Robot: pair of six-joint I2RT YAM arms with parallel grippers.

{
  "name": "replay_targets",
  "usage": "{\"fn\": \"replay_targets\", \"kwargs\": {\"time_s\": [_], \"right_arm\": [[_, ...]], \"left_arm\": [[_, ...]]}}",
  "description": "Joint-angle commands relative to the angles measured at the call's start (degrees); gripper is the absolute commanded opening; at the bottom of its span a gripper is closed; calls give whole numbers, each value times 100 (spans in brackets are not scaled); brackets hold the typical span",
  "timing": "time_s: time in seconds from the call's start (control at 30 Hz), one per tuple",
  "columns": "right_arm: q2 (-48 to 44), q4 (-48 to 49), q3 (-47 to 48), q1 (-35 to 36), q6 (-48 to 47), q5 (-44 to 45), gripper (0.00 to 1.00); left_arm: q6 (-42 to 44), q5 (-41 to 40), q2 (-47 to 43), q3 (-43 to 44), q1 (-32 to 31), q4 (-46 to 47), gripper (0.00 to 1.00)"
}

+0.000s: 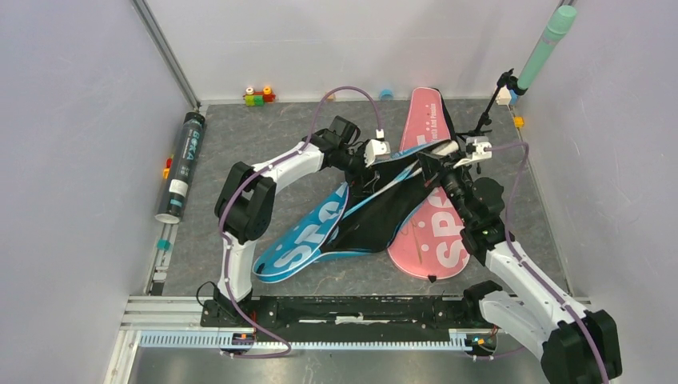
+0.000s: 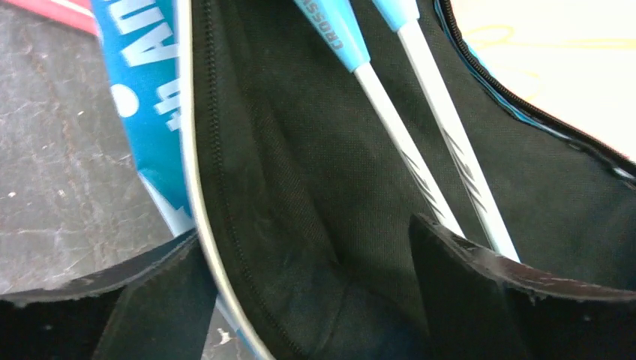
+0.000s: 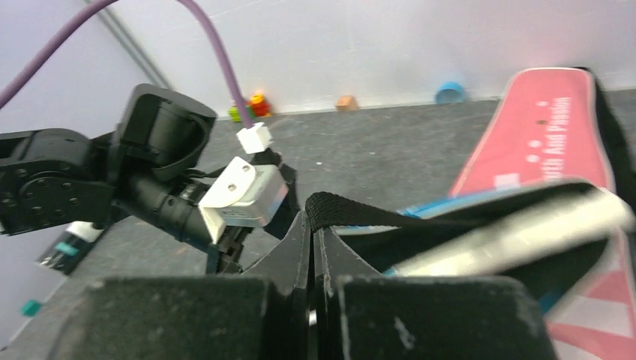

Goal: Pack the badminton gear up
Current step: Adjust the racket in the racket bag.

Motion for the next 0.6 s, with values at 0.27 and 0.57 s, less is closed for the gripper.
{"fn": "replay_targets", "kwargs": {"time_s": [0.27, 0.57], "right_arm": [[399, 1349, 403, 27, 686, -964, 0], [233, 1240, 345, 27, 614, -798, 0]], "left_arm": [[-780, 1101, -370, 577, -13, -491, 100], [-1405, 257, -546, 649, -13, 27, 100]]}}
